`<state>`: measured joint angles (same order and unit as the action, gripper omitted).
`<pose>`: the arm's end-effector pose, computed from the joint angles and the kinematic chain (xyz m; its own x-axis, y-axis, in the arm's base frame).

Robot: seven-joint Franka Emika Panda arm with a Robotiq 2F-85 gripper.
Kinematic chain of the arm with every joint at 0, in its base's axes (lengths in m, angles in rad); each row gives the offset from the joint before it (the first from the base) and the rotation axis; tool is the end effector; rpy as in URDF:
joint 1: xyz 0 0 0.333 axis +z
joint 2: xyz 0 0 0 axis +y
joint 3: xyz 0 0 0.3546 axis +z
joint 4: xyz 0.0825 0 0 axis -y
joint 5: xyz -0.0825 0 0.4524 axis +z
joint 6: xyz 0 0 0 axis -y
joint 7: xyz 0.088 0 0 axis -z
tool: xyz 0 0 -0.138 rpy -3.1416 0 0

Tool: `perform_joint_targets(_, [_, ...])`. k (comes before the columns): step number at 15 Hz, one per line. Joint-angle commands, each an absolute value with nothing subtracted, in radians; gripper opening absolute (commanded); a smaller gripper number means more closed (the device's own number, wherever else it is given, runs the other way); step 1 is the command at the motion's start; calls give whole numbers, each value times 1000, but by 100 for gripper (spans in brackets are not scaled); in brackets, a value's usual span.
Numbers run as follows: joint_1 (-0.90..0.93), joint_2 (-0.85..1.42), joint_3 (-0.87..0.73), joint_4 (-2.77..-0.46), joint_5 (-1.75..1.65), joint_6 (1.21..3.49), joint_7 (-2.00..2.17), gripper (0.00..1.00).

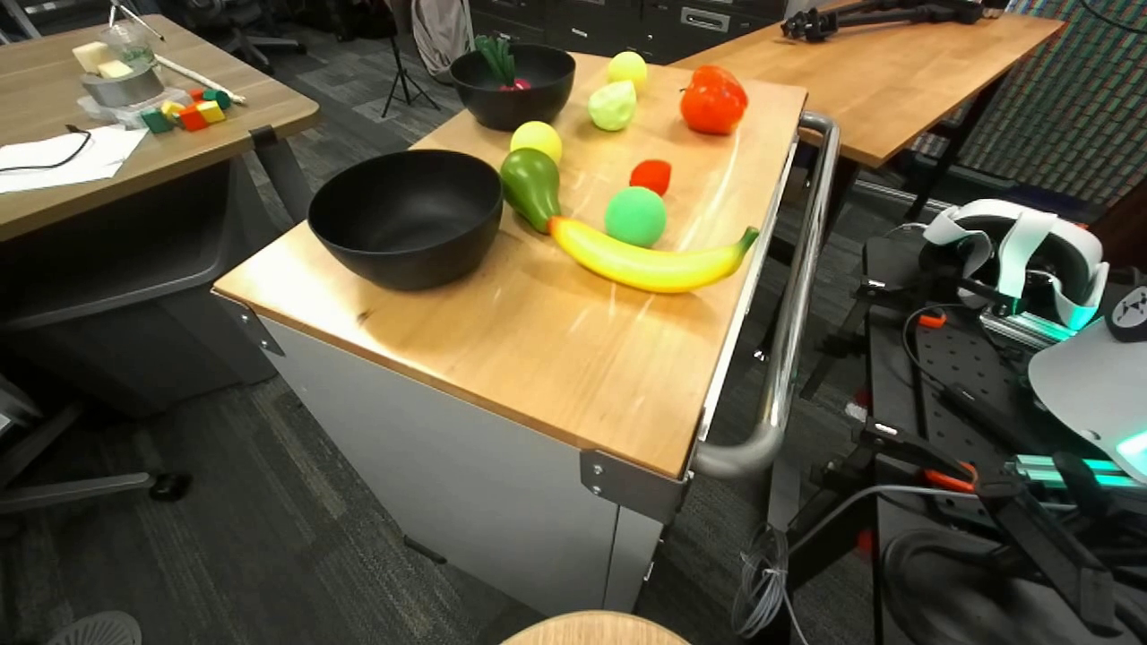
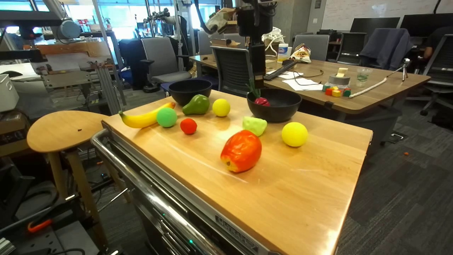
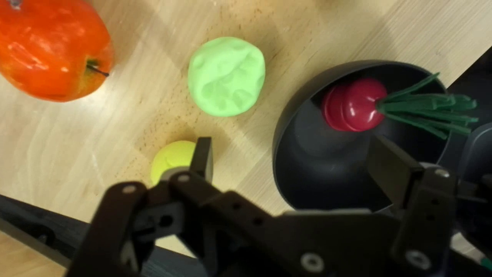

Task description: Take the fruit and vegetable toys out of the black bowls and put them on the counter

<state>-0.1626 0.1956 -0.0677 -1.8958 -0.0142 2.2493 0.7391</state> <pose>0.6739 -0.1571 0.3892 0.5644 -0.8147 0.1336 -0.8121 -0.5769 -0.0873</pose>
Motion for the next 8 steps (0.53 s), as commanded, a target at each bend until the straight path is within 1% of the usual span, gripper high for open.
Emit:
perform_joint_targets(1, [-107,274,-89,-1784,-3,2193,756,100])
perform_joint_targets(8, [-81,429,-96,-1631,59,2181,814,100])
